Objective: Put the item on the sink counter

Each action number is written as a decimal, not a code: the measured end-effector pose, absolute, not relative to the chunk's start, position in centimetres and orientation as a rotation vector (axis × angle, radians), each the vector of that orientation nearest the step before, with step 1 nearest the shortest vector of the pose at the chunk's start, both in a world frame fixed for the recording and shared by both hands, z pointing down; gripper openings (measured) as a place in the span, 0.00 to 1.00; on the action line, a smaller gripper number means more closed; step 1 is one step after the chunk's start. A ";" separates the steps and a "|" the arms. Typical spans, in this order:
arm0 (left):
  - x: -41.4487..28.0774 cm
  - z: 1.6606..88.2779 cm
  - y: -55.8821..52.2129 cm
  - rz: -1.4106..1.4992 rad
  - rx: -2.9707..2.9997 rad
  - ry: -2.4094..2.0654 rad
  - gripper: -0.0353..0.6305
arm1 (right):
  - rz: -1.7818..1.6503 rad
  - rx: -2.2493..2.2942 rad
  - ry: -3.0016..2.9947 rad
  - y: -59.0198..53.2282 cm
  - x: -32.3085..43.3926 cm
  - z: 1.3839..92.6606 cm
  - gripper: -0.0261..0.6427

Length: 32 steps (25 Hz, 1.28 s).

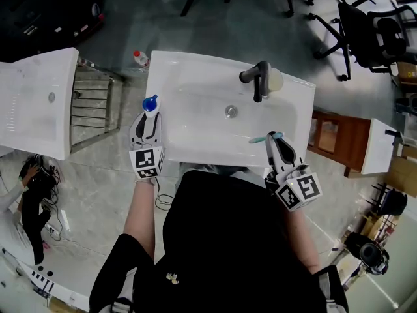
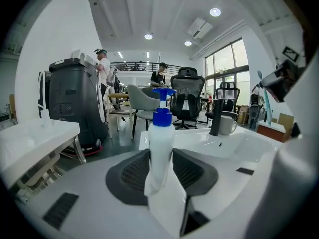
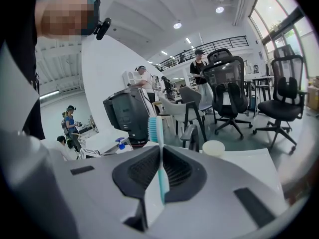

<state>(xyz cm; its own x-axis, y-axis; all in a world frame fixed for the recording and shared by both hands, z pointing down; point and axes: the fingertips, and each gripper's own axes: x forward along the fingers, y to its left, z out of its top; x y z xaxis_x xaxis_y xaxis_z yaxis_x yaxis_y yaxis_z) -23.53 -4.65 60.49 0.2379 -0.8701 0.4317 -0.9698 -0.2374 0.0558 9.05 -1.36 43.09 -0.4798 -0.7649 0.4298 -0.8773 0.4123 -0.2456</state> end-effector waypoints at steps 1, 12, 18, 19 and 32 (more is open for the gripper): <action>-23.5 60.4 -4.7 0.446 2.204 -1.712 0.29 | 0.649 1.440 -2.420 -1.3 9.1 43.1 0.10; -23.6 59.8 -4.5 0.456 2.185 -1.762 0.29 | 0.652 1.447 -2.433 0.1 10.1 42.8 0.10; -23.8 59.4 -3.4 0.462 2.133 -1.806 0.29 | 0.657 1.447 -2.458 0.5 10.7 42.8 0.10; -23.9 59.3 -3.1 0.472 2.124 -1.809 0.29 | 0.657 1.447 -2.465 0.5 10.7 42.7 0.10; -19.1 54.2 0.1 0.380 2.129 -1.770 0.12 | 0.691 1.434 -2.559 0.1 13.0 42.4 0.10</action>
